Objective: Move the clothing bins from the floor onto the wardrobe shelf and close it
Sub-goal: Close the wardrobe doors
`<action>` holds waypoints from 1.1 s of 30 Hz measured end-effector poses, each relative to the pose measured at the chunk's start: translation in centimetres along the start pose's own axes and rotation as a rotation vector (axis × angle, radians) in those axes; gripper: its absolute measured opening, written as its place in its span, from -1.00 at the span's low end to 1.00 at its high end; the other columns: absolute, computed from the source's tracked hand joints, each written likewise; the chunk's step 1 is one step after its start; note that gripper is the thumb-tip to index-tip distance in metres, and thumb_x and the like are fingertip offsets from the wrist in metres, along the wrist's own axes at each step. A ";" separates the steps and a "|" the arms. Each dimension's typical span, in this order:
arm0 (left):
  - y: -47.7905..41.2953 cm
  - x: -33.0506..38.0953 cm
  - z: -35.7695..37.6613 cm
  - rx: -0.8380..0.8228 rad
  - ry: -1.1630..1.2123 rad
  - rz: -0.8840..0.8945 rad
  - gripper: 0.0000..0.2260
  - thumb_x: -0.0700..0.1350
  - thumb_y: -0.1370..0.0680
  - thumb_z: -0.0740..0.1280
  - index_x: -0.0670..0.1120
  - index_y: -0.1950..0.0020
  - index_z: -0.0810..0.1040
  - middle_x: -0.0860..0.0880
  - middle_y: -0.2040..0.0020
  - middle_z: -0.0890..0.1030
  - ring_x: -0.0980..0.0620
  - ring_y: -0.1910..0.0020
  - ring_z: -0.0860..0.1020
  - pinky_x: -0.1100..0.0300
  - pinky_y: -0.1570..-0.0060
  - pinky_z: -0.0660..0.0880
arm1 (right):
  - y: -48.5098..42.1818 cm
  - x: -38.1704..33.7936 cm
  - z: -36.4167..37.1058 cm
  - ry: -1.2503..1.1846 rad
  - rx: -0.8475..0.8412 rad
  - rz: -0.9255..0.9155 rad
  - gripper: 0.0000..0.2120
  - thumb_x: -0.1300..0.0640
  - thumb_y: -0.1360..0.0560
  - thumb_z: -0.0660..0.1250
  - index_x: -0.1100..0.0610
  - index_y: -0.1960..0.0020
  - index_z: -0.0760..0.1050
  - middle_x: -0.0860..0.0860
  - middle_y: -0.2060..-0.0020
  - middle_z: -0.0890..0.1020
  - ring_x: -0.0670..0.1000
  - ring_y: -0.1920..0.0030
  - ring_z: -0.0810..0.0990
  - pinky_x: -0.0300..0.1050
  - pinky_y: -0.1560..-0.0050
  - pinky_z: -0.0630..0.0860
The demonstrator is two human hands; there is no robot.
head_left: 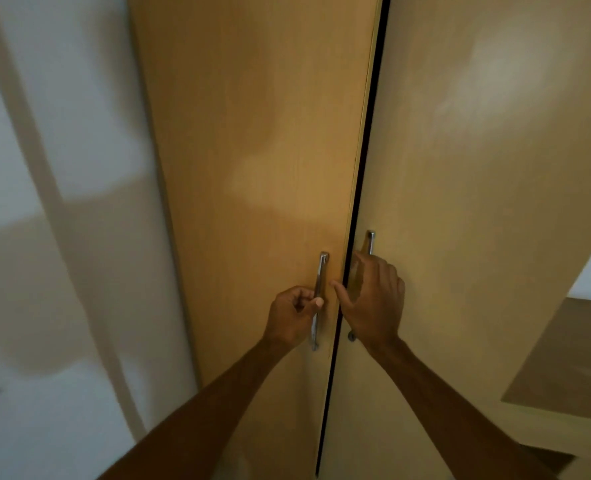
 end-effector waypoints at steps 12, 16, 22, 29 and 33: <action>-8.5 -2.0 4.6 0.010 0.026 -0.027 -0.90 -0.15 -0.52 0.41 0.02 0.16 0.55 0.04 0.31 0.57 0.06 0.32 0.53 0.07 0.25 0.52 | -6.4 4.9 5.6 0.387 -0.087 -0.119 -0.18 -0.25 -0.41 0.32 -0.12 -0.54 0.00 0.22 -0.50 0.17 0.27 -0.47 0.17 0.40 -0.32 0.21; -9.9 -2.3 5.3 0.047 0.031 -0.023 -0.89 -0.16 -0.52 0.41 0.03 0.16 0.55 0.03 0.30 0.57 0.06 0.32 0.53 0.05 0.24 0.54 | -7.4 5.8 6.9 0.416 -0.054 -0.132 -0.18 -0.26 -0.42 0.29 -0.13 -0.54 -0.01 0.21 -0.50 0.10 0.27 -0.47 0.13 0.44 -0.28 0.21; -11.0 -2.2 5.5 0.026 0.005 0.022 -0.88 -0.19 -0.52 0.40 0.00 0.17 0.54 -0.19 0.20 0.62 0.04 0.32 0.53 0.07 0.27 0.53 | -7.5 6.1 8.0 0.436 -0.002 -0.143 -0.21 -0.28 -0.45 0.25 -0.12 -0.55 -0.04 0.21 -0.49 0.06 0.28 -0.46 0.10 0.49 -0.26 0.19; -10.9 -2.4 5.6 0.019 0.018 0.025 -0.87 -0.21 -0.52 0.39 -0.01 0.17 0.53 -0.02 0.28 0.55 0.01 0.30 0.52 0.03 0.24 0.52 | -7.5 6.4 8.1 0.444 -0.012 -0.152 -0.23 -0.30 -0.46 0.19 -0.11 -0.55 -0.04 0.21 -0.49 0.06 0.28 -0.46 0.09 0.50 -0.25 0.22; -10.2 -1.7 5.4 0.024 -0.031 0.051 -0.97 -0.19 -0.53 0.38 -0.07 0.08 0.59 -0.01 0.21 0.61 0.07 0.24 0.56 0.19 0.19 0.53 | -7.2 6.3 8.1 0.449 -0.089 -0.168 -0.18 -0.28 -0.44 0.25 -0.10 -0.55 -0.07 0.23 -0.53 0.05 0.31 -0.49 0.05 0.51 -0.28 0.17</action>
Point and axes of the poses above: each hand's wrist, its own y-axis away from the middle knuckle, its own z-axis out of the palm, x = y × z, the point moved 7 cm from there along -y, towards the middle knuckle
